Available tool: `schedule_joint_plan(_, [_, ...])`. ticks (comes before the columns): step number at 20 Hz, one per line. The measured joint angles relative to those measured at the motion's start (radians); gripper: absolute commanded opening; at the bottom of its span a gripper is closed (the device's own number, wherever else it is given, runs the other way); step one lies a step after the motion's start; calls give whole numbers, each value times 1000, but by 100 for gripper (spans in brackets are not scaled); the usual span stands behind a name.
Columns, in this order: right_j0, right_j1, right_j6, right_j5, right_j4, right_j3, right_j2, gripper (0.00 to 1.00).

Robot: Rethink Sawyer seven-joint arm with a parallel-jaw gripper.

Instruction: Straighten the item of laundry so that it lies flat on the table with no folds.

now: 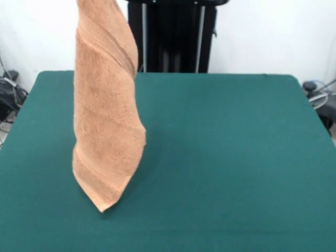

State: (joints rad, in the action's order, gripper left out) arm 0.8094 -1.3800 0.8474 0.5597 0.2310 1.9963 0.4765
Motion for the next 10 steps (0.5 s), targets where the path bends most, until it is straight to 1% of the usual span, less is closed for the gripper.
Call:
schedule_joint_plan(8, [2,-71,0,31,-23,16,-2,0])
schedule_joint_plan(10, [1,-72,0,31,-20,19,-2,0])
